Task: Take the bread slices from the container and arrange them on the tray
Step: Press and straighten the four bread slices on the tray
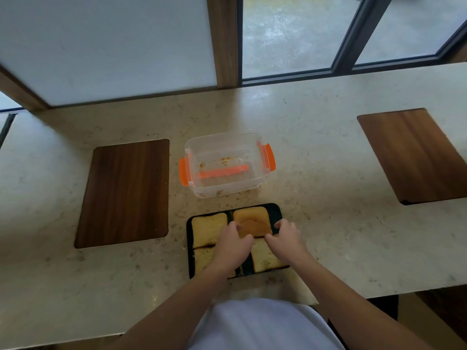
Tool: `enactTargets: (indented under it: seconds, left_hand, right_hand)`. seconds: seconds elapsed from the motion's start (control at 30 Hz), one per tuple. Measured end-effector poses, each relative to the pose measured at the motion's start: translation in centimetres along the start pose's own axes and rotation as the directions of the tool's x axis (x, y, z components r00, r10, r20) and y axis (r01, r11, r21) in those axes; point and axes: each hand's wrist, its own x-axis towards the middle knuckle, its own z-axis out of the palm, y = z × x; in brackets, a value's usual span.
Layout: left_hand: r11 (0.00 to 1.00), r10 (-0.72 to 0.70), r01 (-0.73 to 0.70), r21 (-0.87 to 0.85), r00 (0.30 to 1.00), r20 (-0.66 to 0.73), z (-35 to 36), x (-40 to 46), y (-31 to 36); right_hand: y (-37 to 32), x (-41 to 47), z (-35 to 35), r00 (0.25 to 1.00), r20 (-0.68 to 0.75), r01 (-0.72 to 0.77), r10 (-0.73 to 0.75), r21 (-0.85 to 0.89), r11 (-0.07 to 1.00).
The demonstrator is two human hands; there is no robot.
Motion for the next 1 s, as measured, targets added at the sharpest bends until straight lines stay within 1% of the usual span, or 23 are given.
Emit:
enactTargets:
  seconds: [0.13,0.23,0.4,0.63,0.8,1.0]
  left_hand:
    - [0.999,-0.021,0.024,-0.033,0.996,0.089,1.0,-1.0,-0.4]
    - [0.99,-0.07,0.087,-0.108,0.986,0.153,1.5,-1.4,-0.2]
    - [0.973,-0.095,0.136,-0.189,0.973,0.211,1.9,-1.9,0.0]
    - [0.958,-0.138,0.182,-0.22,0.97,0.201,1.8,-1.5,0.1]
    - [0.948,-0.155,0.204,-0.243,0.966,0.207,1.6,-0.8,0.2]
    - [0.939,-0.176,0.223,-0.26,0.965,0.194,0.3,-0.4,-1.0]
  right_hand:
    - [1.1,-0.7,0.0,1.0,0.001,0.004,-0.004,-0.002,1.0]
    - [1.4,-1.2,0.1,1.0,-0.006,0.015,-0.015,-0.036,0.999]
    - [1.7,-1.6,0.6,1.0,0.002,0.016,-0.016,-0.031,0.999]
    - [1.5,-1.8,0.8,0.999,0.007,-0.047,0.047,-0.016,0.999]
    - [1.1,-1.8,0.8,0.998,0.043,-0.054,0.055,-0.014,0.998]
    - [0.2,-1.8,1.5,0.992,0.121,-0.047,0.044,0.017,0.999]
